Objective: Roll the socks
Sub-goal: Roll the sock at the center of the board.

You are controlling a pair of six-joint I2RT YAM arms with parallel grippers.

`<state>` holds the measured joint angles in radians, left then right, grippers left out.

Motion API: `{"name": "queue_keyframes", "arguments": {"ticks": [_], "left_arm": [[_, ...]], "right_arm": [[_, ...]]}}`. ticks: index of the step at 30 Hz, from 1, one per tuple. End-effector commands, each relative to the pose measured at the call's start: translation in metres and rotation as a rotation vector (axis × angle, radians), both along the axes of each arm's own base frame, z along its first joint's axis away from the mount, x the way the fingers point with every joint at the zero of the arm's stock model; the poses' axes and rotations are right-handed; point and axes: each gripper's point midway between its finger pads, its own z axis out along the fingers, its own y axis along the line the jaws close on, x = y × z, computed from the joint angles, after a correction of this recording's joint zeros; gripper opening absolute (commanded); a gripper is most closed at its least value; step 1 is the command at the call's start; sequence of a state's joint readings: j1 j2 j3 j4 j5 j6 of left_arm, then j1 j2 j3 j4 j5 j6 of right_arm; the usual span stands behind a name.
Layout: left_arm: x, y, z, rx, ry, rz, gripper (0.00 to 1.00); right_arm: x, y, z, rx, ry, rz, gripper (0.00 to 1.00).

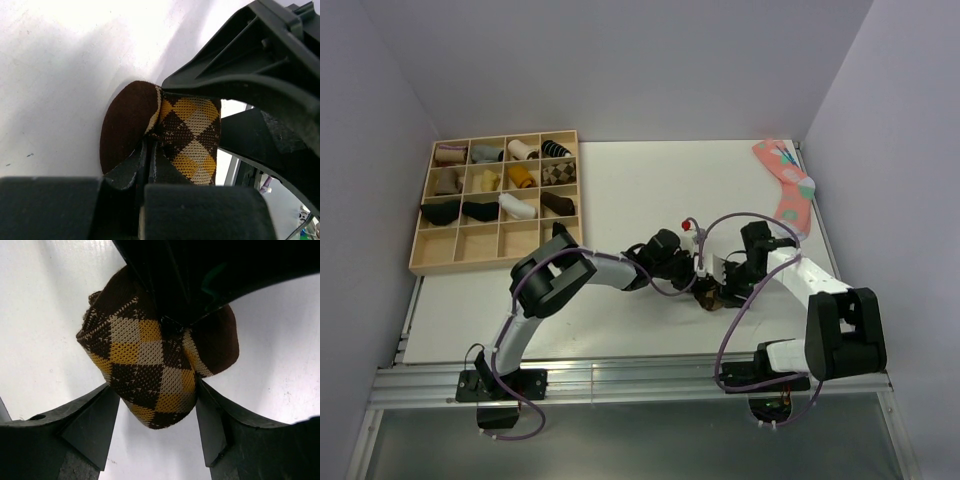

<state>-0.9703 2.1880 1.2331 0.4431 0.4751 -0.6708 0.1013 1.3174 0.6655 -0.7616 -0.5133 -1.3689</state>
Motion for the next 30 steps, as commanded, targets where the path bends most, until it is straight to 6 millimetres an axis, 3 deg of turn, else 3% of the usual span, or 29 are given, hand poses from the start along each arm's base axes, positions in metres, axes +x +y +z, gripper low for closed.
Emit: {"name": "queue_keyframes", "arguments": {"ticks": [1, 13, 17, 26, 30], "left_arm": [[-0.02, 0.038, -0.071, 0.229, 0.12, -0.002, 0.0], [-0.006, 0.042, -0.071, 0.233, 0.15, -0.01, 0.01], [-0.009, 0.043, -0.075, 0.245, 0.157, -0.042, 0.0], [-0.014, 0.045, -0.078, 0.25, 0.153, -0.074, 0.0], [-0.015, 0.046, -0.078, 0.251, 0.152, -0.08, 0.0]], "right_arm": [[-0.015, 0.012, -0.002, 0.021, 0.055, 0.051, 0.67], [-0.048, 0.024, 0.015, 0.037, 0.232, 0.128, 0.62], [-0.045, 0.025, 0.016, 0.05, 0.205, 0.115, 0.63], [-0.017, 0.031, 0.049, 0.204, 0.112, 0.067, 0.68], [-0.014, 0.027, 0.052, 0.25, 0.133, 0.04, 0.68]]}}
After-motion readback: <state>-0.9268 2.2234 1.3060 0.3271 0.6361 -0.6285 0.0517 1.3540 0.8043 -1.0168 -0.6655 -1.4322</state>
